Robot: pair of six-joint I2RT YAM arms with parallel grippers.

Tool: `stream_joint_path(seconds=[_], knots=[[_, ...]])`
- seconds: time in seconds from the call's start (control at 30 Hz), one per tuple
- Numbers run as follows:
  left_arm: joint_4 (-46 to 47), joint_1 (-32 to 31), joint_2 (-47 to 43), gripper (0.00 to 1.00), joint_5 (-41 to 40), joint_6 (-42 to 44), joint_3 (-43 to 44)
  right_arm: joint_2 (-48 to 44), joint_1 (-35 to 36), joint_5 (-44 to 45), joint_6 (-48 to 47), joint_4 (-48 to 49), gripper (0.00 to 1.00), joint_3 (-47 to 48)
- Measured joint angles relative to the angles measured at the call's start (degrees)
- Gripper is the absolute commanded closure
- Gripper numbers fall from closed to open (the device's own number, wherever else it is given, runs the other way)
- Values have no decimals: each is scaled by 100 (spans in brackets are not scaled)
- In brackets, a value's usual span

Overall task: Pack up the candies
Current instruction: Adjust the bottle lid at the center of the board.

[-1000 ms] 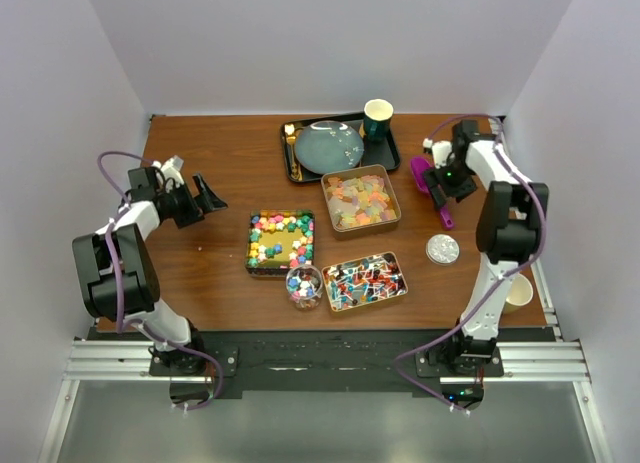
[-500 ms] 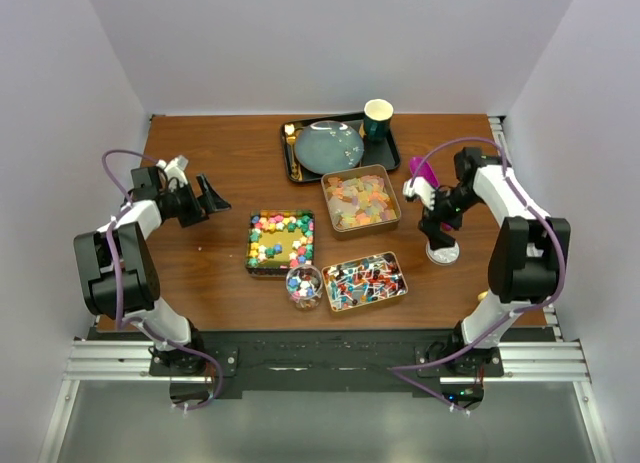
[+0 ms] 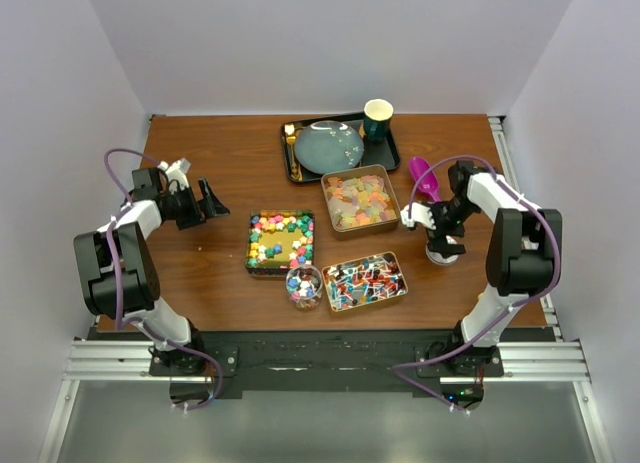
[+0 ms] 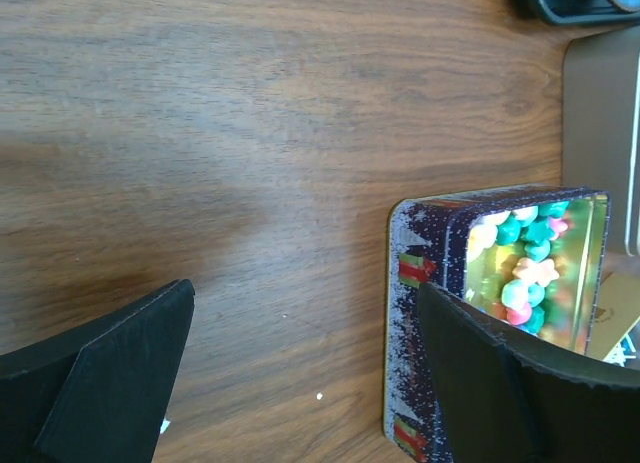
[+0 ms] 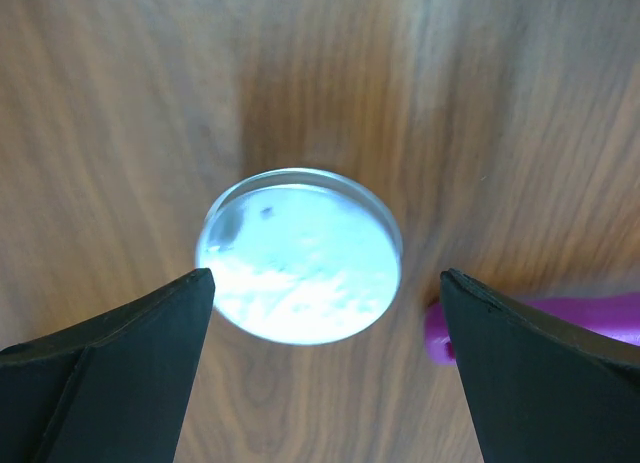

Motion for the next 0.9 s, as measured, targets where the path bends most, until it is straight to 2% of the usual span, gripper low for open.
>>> stream_joint_path(seconds=[0.27, 0.67, 0.9], knots=[[-118, 0, -81, 1, -127, 229, -37, 382, 0, 42, -181, 114, 1, 105], [-168, 0, -278, 1, -210, 299, -243, 365, 0, 103, -323, -11, 1, 94], [-149, 0, -278, 1, -205, 280, -260, 74, 0, 374, -413, 101, 1, -330]])
